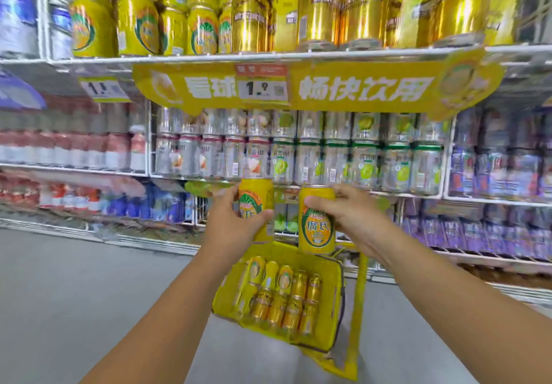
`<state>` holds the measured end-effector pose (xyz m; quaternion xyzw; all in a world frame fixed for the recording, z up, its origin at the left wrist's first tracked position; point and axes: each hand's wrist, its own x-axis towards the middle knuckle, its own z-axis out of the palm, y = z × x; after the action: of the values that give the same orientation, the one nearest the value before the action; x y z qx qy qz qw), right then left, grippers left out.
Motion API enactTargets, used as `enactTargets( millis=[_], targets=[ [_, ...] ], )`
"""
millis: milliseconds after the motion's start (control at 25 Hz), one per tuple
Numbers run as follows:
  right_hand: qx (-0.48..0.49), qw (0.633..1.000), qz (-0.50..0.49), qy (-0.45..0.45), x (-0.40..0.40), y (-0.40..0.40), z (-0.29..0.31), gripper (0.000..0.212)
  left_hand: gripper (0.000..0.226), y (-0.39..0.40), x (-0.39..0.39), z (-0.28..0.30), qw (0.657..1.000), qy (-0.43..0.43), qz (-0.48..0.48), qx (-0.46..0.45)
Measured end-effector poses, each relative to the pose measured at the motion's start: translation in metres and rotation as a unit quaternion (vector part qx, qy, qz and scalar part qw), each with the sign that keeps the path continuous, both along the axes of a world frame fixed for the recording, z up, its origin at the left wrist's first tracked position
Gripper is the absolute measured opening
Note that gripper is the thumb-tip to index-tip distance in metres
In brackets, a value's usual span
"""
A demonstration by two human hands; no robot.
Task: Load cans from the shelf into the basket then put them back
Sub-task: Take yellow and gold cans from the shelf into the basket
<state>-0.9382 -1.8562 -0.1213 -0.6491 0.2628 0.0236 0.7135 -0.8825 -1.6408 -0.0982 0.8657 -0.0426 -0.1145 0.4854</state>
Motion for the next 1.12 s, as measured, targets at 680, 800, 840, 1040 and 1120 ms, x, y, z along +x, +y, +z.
enactTargets(
  millis=[680,800,840,1040,1120],
  targets=[
    [0.001,0.963,-0.177,0.201,-0.019,0.067,-0.299,0.090,0.055,0.034,0.027,-0.320,0.983,0.120,-0.104,0.092],
    [0.002,0.952,-0.198,0.234,-0.027,0.076,-0.355,0.077,0.074,0.033,0.019,-0.380,0.977,0.127,-0.111,0.133],
    [-0.007,0.948,-0.203,0.247,-0.030,0.078,-0.371,0.065,0.072,0.033,0.015,-0.398,0.975,0.140,-0.114,0.130],
    [-0.013,0.937,-0.218,0.272,-0.038,0.092,-0.456,0.036,0.040,0.041,-0.011,-0.485,0.975,0.154,-0.115,0.116],
    [-0.032,0.931,-0.221,0.287,-0.041,0.097,-0.483,0.031,0.042,0.043,-0.016,-0.512,0.967,0.168,-0.135,0.133]
  ],
)
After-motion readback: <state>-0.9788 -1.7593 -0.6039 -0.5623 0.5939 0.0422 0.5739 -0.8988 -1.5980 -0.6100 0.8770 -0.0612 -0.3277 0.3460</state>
